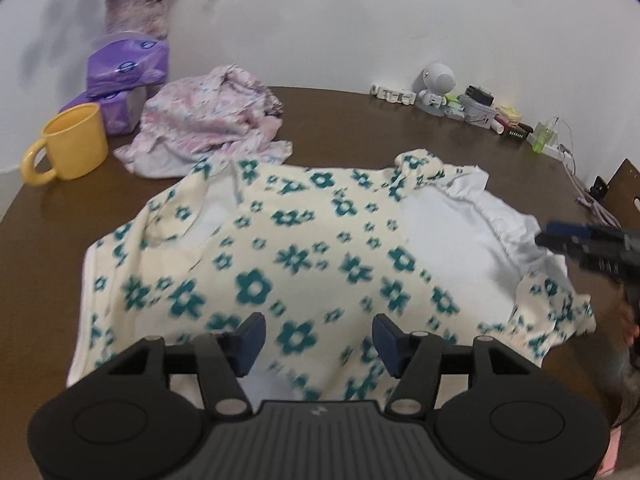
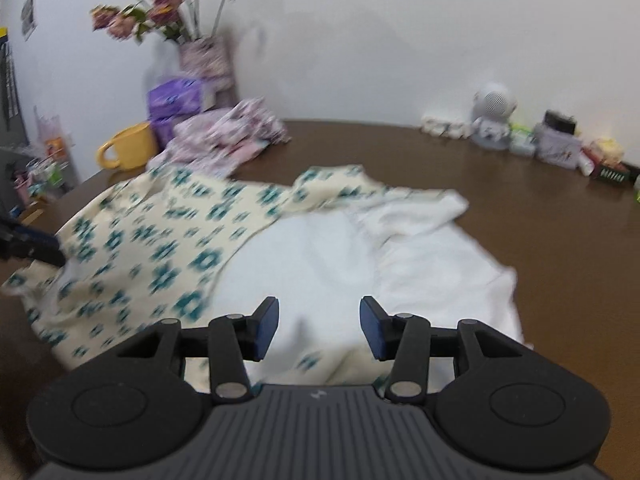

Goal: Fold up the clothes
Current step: 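Grasp the shirt edge with both grippers and lift it off the table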

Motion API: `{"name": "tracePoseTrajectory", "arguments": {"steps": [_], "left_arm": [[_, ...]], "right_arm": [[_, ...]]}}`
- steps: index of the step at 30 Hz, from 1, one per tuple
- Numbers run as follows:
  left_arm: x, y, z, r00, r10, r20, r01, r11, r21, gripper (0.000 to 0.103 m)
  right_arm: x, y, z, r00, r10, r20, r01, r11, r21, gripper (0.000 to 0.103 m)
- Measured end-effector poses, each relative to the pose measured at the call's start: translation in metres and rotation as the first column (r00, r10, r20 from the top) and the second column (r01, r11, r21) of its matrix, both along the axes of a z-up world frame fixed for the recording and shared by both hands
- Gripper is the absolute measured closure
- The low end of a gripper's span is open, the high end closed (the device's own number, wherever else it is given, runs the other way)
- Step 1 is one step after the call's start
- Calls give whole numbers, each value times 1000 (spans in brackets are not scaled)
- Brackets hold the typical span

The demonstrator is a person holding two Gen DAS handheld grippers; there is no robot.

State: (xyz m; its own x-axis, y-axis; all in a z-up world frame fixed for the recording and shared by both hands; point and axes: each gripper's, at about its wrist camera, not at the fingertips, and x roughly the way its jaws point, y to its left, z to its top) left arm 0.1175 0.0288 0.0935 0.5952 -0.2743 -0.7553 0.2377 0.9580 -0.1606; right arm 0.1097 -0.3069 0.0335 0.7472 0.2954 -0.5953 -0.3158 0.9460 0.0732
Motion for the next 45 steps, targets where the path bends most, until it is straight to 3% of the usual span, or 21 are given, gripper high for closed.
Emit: {"name": "tracePoseTrajectory", "arguments": {"steps": [6, 11, 19, 23, 26, 28, 30, 40, 45], "left_arm": [[44, -32, 9, 999, 38, 19, -37, 999, -21, 32], [92, -58, 2, 996, 85, 10, -85, 996, -26, 27], [157, -68, -32, 993, 115, -30, -114, 993, 24, 27], [185, -67, -44, 991, 131, -43, -129, 991, 36, 28], [200, -70, -52, 991, 125, -40, -122, 991, 61, 31], [205, -70, -58, 991, 121, -52, -118, 991, 62, 31], [207, -69, -65, 990, 129, -63, -125, 990, 62, 32], [203, -76, -71, 991, 132, 6, -132, 985, 111, 34], [199, -82, -73, 989, 140, 36, -144, 980, 141, 33]], "right_arm": [[68, -23, 24, 999, -47, 15, 47, 999, 5, 58], [144, -44, 17, 983, -107, -151, 134, 975, 177, 60], [214, -55, -22, 918, -241, -315, 303, 939, 163, 63], [224, -56, -31, 910, -249, -332, 318, 932, 171, 67], [230, -51, -35, 909, -236, -344, 307, 936, 170, 76], [233, -49, -37, 907, -233, -350, 305, 938, 167, 93], [232, -49, -36, 912, -225, -342, 296, 939, 172, 102], [179, -83, 2, 960, -178, -216, 243, 913, 329, 103], [150, -95, -12, 952, -179, -250, 253, 918, 306, 103]]}}
